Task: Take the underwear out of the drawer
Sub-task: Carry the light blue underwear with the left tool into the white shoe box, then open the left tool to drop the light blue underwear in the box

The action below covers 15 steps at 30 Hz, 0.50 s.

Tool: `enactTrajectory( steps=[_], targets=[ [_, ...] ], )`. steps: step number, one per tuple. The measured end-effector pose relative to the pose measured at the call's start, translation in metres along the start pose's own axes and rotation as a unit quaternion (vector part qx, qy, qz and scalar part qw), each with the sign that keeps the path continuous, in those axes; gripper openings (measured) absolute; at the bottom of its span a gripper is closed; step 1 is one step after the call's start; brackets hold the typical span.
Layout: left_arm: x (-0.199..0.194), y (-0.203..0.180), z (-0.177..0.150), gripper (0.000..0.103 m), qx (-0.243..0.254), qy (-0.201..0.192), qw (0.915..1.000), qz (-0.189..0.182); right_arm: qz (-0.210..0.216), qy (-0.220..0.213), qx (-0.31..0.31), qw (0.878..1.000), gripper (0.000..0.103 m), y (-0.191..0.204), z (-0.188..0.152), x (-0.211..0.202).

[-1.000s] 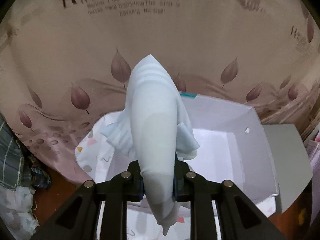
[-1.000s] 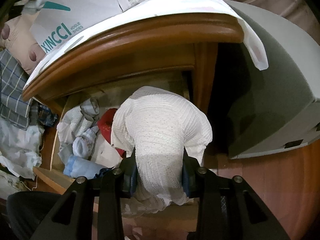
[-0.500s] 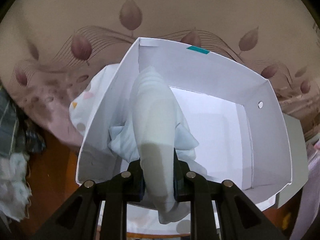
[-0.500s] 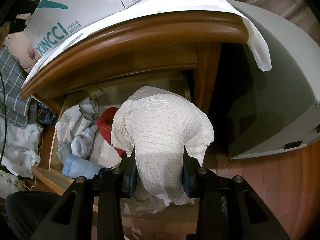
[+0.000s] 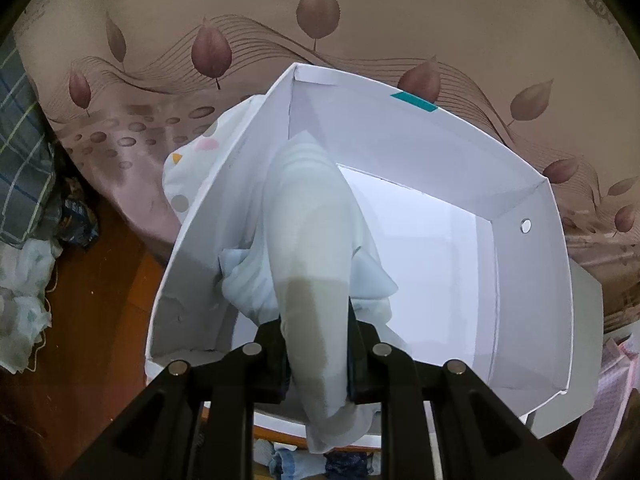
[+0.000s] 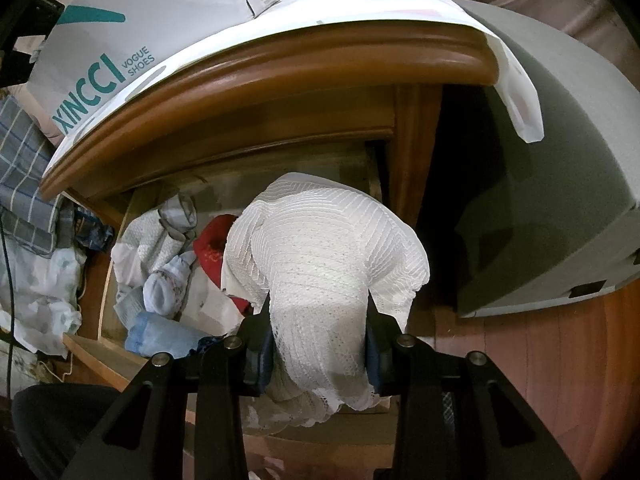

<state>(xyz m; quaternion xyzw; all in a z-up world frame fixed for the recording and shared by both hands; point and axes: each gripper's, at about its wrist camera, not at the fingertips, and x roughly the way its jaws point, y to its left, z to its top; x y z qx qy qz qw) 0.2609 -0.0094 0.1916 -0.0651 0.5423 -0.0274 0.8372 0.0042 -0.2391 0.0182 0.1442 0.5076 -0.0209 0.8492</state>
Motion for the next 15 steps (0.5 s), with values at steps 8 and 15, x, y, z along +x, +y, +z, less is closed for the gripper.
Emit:
enactTrajectory(
  steps=[8, 15],
  targets=[
    [-0.006, -0.008, 0.005, 0.055, 0.035, -0.049, 0.9982, 0.008, 0.0, 0.001, -0.001, 1.0, 0.034, 0.0, 0.0, 0.0],
    [-0.033, -0.018, 0.004, 0.068, 0.085, -0.113, 0.9897, 0.025, -0.001, 0.001, -0.003, 1.0, 0.034, 0.001, 0.0, 0.0]
  ],
)
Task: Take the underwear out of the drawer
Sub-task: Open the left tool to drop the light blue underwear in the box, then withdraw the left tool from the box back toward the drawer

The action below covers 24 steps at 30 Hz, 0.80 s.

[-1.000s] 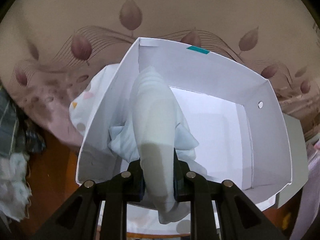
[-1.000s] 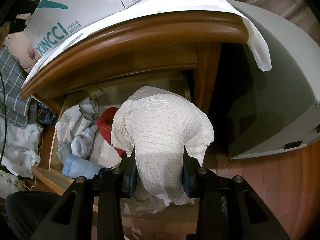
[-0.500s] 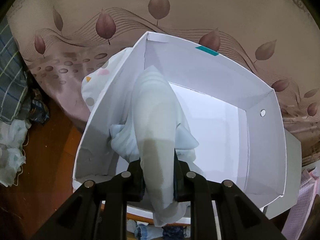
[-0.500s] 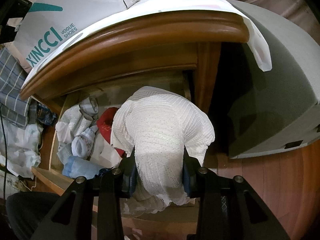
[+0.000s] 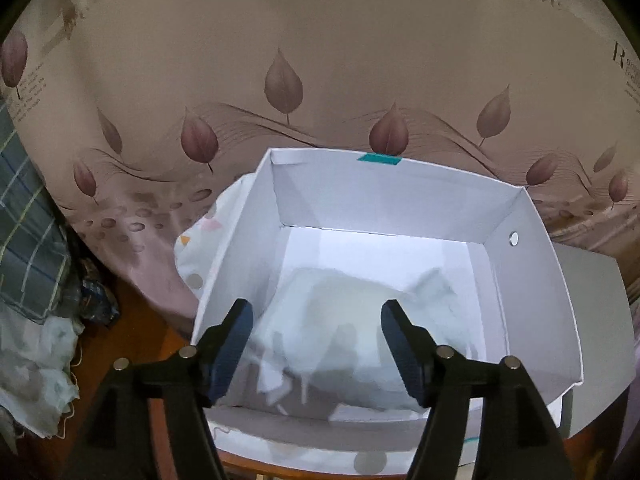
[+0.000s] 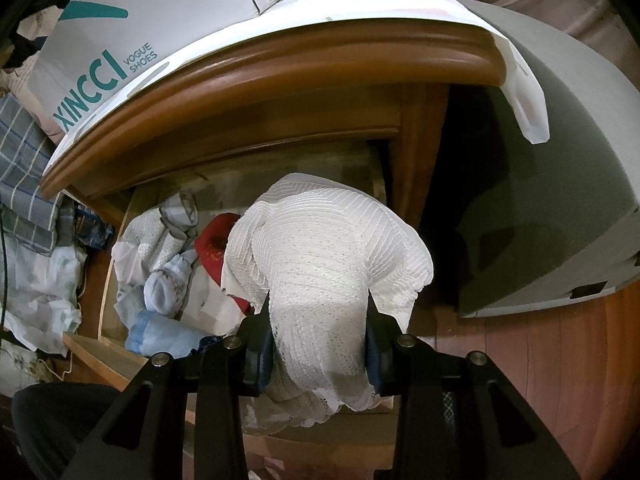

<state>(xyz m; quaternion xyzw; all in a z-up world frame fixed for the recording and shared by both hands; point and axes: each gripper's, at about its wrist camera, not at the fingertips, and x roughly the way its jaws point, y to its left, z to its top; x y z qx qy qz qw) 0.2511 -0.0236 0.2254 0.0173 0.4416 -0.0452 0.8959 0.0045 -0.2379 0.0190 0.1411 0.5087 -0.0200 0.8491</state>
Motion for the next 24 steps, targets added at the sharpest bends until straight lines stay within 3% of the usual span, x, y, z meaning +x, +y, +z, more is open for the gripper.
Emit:
enactTrajectory(
  steps=[8, 18, 24],
  targets=[
    [-0.041, 0.025, -0.035, 0.068, -0.011, -0.037, 0.9991, 0.015, 0.001, -0.005, -0.005, 1.0, 0.034, 0.002, 0.0, -0.002],
    [-0.064, 0.07, -0.146, 0.068, -0.006, -0.042, 0.9976, 0.055, 0.032, -0.019, -0.008, 0.999, 0.034, 0.008, 0.001, -0.008],
    [-0.039, 0.095, -0.204, 0.068, -0.031, -0.024, 0.9949, 0.093, 0.056, -0.021, -0.007, 0.998, 0.034, 0.009, 0.005, -0.018]
  ],
)
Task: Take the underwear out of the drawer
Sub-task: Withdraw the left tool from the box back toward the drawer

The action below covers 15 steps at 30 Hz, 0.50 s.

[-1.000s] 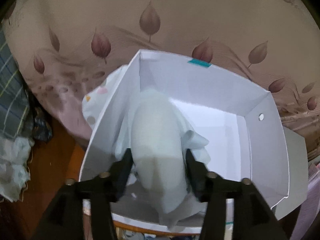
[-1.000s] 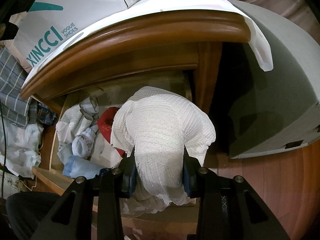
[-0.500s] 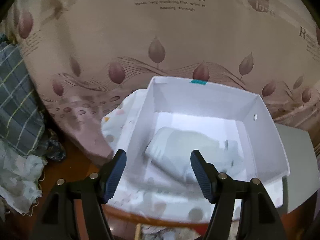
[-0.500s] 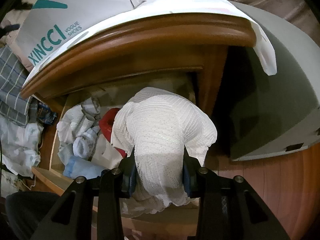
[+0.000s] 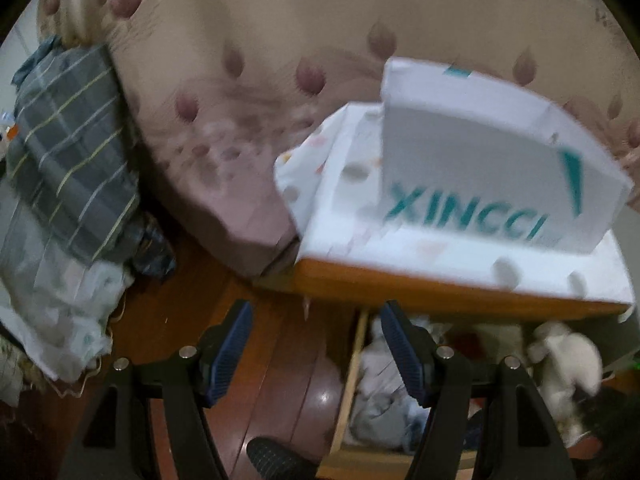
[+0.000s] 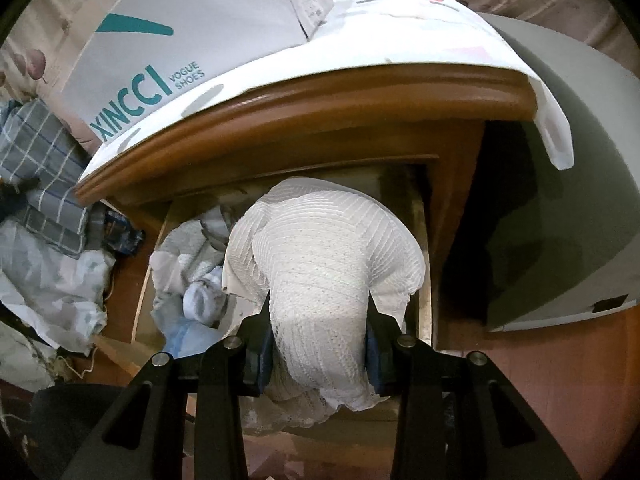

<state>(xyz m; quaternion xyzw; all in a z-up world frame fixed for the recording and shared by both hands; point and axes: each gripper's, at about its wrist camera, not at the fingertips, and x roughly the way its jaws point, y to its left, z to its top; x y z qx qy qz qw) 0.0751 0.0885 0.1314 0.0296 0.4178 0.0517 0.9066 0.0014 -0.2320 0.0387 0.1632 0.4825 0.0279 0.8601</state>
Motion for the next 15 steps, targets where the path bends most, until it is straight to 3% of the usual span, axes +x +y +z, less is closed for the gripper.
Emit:
enactTrajectory(
  steps=[9, 15],
  targets=[
    [0.058, 0.01, -0.05, 0.068, -0.067, 0.04, 0.9969, 0.009, 0.006, 0.029, -0.01, 1.0, 0.033, 0.019, 0.016, -0.022],
    [0.078, 0.021, -0.061, 0.068, -0.083, 0.074, 0.9938, 0.006, 0.012, 0.048, -0.024, 0.998, 0.033, 0.033, 0.025, -0.047]
  ],
)
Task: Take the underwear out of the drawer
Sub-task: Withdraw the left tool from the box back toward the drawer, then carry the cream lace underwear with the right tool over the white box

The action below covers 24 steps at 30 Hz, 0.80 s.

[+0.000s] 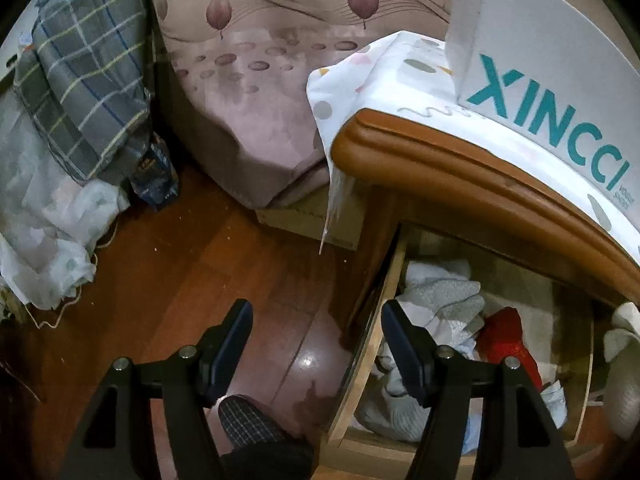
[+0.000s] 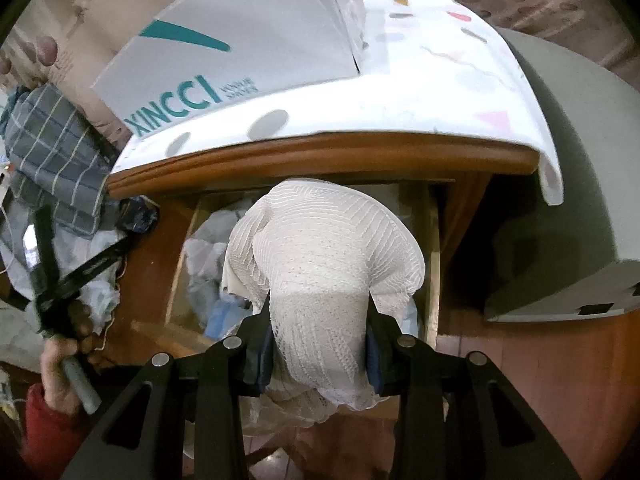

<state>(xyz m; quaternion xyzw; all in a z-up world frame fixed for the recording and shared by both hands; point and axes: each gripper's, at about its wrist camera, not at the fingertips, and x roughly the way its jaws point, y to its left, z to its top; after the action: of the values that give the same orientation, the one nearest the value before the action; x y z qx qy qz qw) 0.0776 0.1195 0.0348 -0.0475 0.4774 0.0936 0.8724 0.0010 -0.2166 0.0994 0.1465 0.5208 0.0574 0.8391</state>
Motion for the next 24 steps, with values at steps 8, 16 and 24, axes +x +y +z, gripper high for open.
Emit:
enactTrajectory(
  steps=[8, 16, 24],
  targets=[
    [-0.003, 0.009, 0.002, 0.068, -0.01, -0.005, 0.9998, 0.017, 0.02, -0.038, -0.035, 0.998, 0.033, 0.024, 0.009, -0.072],
    [-0.009, 0.011, 0.006, 0.068, -0.001, -0.013, 0.9999, 0.009, 0.005, -0.131, -0.075, 0.989, 0.033, 0.056, 0.058, -0.144],
    [-0.009, 0.015, 0.01, 0.068, 0.013, -0.018, 0.9997, 0.01, -0.032, -0.187, -0.112, 0.975, 0.033, 0.094, 0.143, -0.148]
  ],
)
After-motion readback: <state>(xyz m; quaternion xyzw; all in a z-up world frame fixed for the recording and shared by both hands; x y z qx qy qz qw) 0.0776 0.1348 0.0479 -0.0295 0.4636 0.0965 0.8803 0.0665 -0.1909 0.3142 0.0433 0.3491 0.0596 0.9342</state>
